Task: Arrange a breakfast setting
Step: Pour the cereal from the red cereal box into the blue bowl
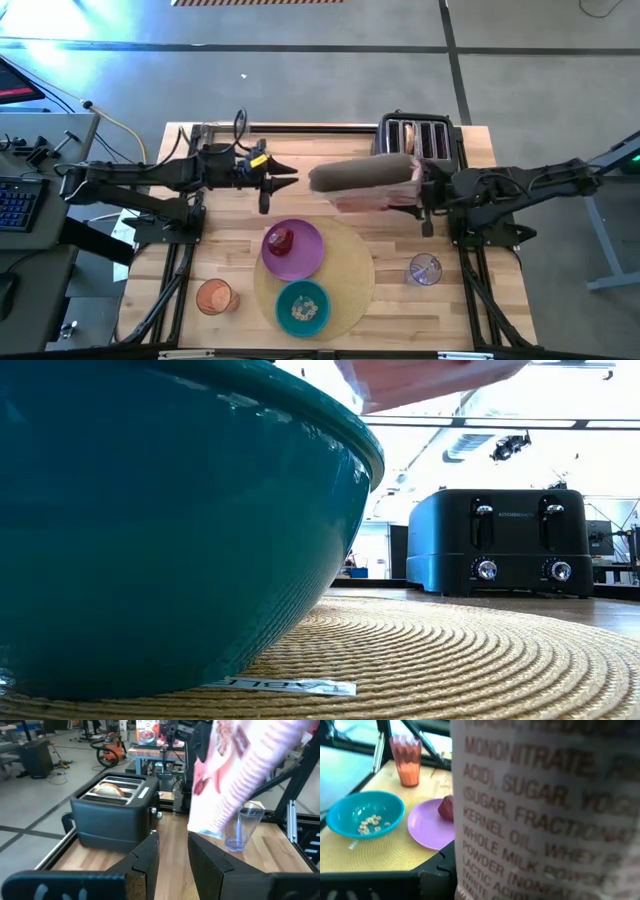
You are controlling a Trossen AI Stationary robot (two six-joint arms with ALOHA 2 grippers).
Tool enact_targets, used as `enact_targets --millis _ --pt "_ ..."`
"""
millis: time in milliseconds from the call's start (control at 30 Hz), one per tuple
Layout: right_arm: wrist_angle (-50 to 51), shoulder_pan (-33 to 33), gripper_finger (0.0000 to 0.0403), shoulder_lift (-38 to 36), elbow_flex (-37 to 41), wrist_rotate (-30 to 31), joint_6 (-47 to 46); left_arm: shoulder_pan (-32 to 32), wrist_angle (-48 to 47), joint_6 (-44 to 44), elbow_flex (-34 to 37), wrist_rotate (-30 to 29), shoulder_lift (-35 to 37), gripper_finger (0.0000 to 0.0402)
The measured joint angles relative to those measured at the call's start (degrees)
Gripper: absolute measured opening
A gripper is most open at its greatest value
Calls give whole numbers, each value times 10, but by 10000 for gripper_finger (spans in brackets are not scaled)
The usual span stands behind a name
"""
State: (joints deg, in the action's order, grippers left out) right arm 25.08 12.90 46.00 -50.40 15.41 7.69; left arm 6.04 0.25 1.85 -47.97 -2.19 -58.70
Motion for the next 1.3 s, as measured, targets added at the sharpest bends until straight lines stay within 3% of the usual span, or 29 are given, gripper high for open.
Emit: enact_targets --millis 300,533,933,1300 --pt "145 37 151 101 -122 56 38 23 -23 0 0 0 18 90" --pt "198 71 150 169 -172 61 91 46 -22 -2 0 -1 19 90" --pt "232 141 150 239 -182 128 158 86 -22 10 0 -6 19 90" --pt "231 179 150 295 -182 242 278 86 -22 10 0 -6 18 90"
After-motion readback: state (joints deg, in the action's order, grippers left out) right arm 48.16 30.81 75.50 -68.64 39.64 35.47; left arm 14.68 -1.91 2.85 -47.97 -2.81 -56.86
